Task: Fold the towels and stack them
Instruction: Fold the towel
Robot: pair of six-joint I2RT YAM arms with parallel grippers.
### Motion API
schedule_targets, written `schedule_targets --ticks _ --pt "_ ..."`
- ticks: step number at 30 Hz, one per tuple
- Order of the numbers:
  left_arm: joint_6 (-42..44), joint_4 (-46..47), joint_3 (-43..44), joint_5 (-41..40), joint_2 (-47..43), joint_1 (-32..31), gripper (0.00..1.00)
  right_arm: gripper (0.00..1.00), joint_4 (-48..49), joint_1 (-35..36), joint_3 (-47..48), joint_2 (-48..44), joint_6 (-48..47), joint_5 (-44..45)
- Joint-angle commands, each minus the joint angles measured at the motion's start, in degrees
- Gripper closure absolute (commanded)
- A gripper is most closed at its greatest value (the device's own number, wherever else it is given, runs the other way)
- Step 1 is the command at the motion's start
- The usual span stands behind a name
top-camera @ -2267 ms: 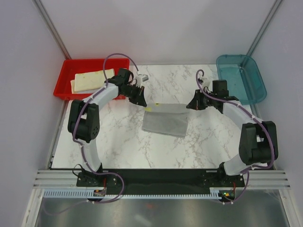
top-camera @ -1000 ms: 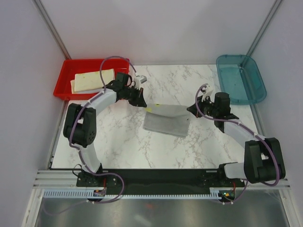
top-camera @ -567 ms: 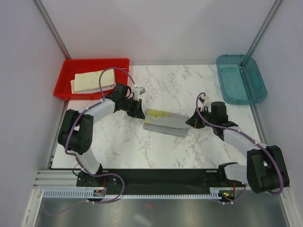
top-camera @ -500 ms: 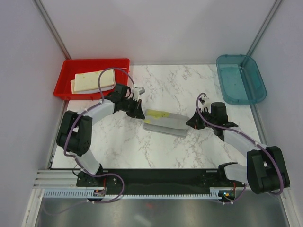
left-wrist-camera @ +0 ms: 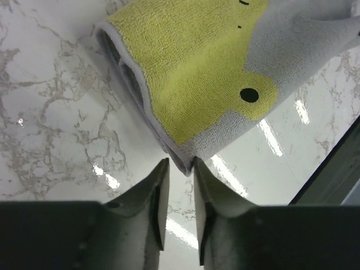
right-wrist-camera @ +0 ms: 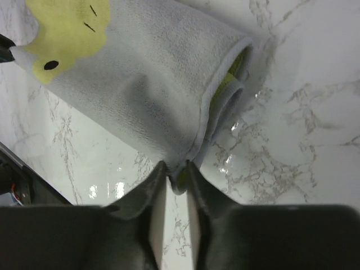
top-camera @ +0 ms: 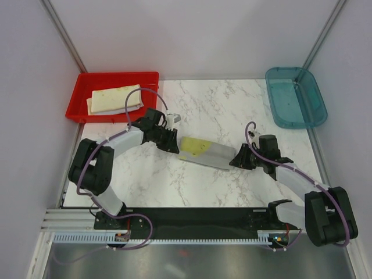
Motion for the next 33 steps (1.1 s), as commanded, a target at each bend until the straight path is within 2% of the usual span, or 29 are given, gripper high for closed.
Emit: schedule_targets --ticks 1,3,8,10,12,16,19,22,27,30,33 --pt "-2.1 -0.7 -0.2 -5.0 -1.8 -0.4 0.66 0.65 -3.1 0.1 1.5 -3.2 2.2 3.6" --pt "-2.8 -0.7 -0.1 -7.7 -3.5 -0.4 0.59 0.62 -5.1 0.1 3.1 -4.3 2.2 4.4" --pt "-6.0 -0.8 1.2 -9.7 -5.8 -0.4 0.58 0.6 -11.9 0.1 7.7 -6.6 3.6 7.7" --pt "-7.1 -0.7 2.0 -9.8 -7.4 -0.6 0.59 0.62 -13.3 0.1 9.2 -5.9 4.9 8.1" --pt "-8.9 0.6 2.5 -6.7 -8.6 -1.5 0.59 0.63 -14.6 0.0 11.4 -4.8 6.8 7.5" --pt "-11.5 5.5 2.1 -4.6 -9.7 -6.3 0.55 0.66 -10.0 0.1 11.8 -1.5 12.4 4.5" --pt "-13.8 10.0 0.2 -5.6 -6.9 -7.1 0.53 0.65 1.4 0.3 7.6 0.0 15.5 3.8" --pt "-13.9 10.2 0.5 -8.1 -1.1 -7.0 0.54 0.66 6.3 0.3 2.5 3.6 13.8 5.6" --pt "-14.9 10.9 2.1 -10.6 5.8 -6.2 0.55 0.69 9.8 0.2 0.4 8.6 11.0 6.1" --pt "-15.0 10.5 4.5 -9.3 6.9 -5.6 0.55 0.69 9.1 0.2 0.9 7.6 9.6 4.9" --pt "-14.7 8.1 7.4 -9.9 6.2 -5.6 0.54 0.69 4.3 0.3 3.3 4.0 7.9 5.6"
